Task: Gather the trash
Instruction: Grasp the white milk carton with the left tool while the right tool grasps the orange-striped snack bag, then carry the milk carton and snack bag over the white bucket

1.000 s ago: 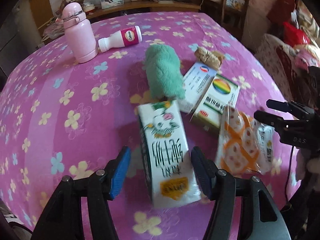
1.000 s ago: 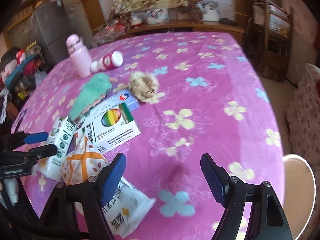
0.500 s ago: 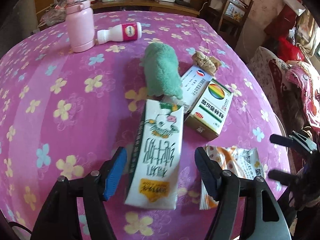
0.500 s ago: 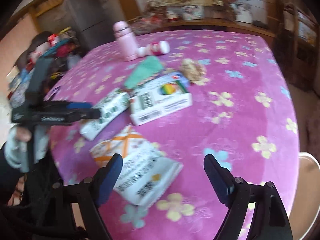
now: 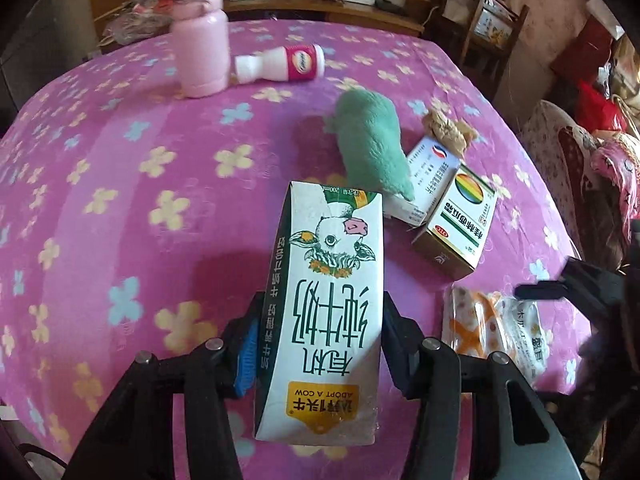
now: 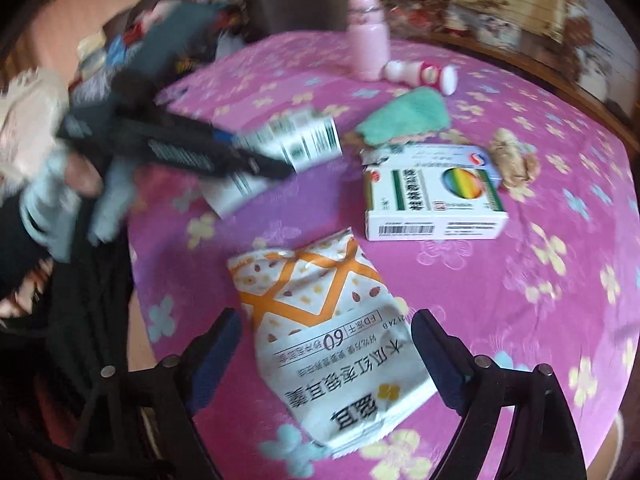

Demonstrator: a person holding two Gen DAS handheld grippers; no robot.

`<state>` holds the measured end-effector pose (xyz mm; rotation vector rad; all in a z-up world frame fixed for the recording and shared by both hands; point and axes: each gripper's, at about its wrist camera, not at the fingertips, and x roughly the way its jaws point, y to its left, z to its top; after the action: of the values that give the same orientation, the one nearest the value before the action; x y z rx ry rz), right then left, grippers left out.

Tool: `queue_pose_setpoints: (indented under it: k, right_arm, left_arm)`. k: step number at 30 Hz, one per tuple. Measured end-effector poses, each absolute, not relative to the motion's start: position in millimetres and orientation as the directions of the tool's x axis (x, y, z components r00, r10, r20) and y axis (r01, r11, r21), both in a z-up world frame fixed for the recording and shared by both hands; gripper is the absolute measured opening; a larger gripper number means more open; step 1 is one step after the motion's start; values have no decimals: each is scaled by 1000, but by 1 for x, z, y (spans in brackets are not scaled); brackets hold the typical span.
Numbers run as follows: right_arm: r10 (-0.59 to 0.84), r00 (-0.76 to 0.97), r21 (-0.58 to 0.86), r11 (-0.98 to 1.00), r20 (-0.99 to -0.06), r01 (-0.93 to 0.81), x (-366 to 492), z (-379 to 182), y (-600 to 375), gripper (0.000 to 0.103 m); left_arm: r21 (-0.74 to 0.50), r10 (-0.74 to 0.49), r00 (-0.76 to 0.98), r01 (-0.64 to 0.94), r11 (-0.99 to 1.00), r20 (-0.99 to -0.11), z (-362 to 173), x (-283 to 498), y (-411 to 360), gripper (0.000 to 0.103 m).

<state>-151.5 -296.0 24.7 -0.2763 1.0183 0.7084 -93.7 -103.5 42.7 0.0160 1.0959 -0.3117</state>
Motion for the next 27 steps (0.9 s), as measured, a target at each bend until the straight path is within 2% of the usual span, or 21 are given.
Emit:
queue_pose_setpoints:
  k: [3, 9, 10, 12, 15, 18, 27]
  right_arm:
    - [384, 316, 90, 747, -868, -659, -143, 11, -292, 95]
    - [334, 409, 26, 800, -849, -599, -151, 6, -291, 94]
    - [321, 425, 7, 805, -846, -593, -156, 5, -291, 93]
    - [291, 478, -40, 821, -829, -570, -162, 8, -294, 82]
    - [293, 519, -11, 863, -803, -505, -171, 14, -312, 74]
    - [290, 560, 23, 900, -776, -435, -178, 24, -330, 70]
    - [250, 655, 114, 963, -713, -244, -198, 57, -390, 69]
  left_arm:
    - [-142, -244, 433, 254, 957, -868, 51, -101, -100, 55]
    - [-156, -258, 432, 259, 953, -864, 52, -106, -108, 55]
    - [-159, -263, 432, 262, 952, -863, 52, -108, -110, 55]
    - [-168, -278, 431, 275, 947, -858, 52, -111, -118, 55]
    - [-184, -303, 432, 296, 937, -849, 54, -117, -130, 55]
    - [-195, -331, 430, 330, 924, -840, 58, -124, -148, 55]
    - [-206, -398, 413, 436, 876, -819, 69, -136, -211, 55]
